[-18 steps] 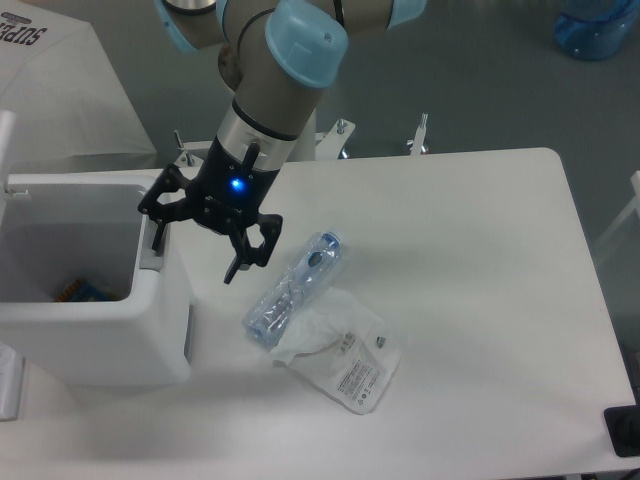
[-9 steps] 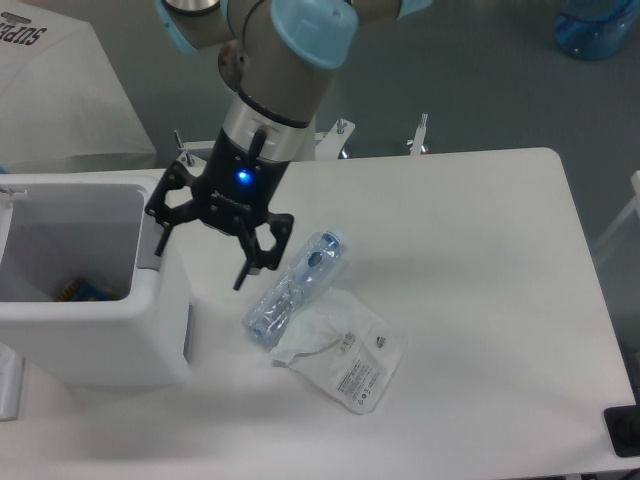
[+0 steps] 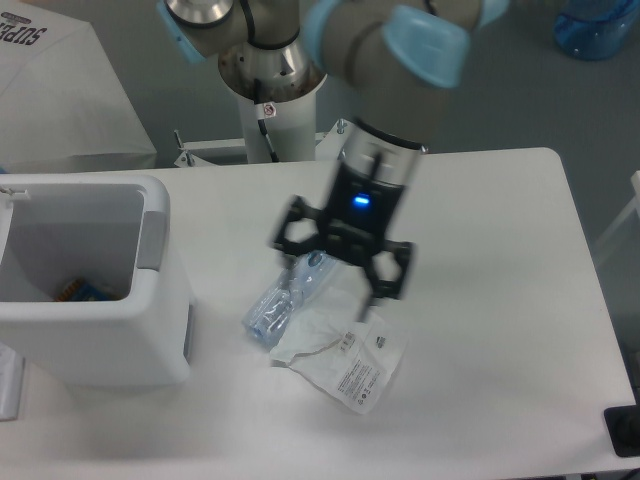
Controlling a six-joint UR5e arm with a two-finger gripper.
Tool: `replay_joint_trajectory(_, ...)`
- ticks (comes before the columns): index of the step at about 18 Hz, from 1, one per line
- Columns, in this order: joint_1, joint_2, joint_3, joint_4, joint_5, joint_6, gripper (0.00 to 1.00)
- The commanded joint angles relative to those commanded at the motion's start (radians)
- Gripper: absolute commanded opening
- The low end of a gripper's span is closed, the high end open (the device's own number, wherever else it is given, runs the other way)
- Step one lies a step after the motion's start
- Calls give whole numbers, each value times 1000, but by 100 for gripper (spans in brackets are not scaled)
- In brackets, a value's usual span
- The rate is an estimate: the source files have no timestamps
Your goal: Open the trash can
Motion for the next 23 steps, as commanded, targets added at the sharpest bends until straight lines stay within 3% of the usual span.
replay_joint_trajectory(5, 25, -114, 118, -11, 101, 90, 100)
replay_joint_trajectory(9, 20, -177, 135, -14, 264, 238, 100)
replay_joint_trajectory(11, 15, -181, 124, -17, 325, 300, 100)
replay_joint_trajectory(23, 12, -184, 114, -25, 332, 308, 100)
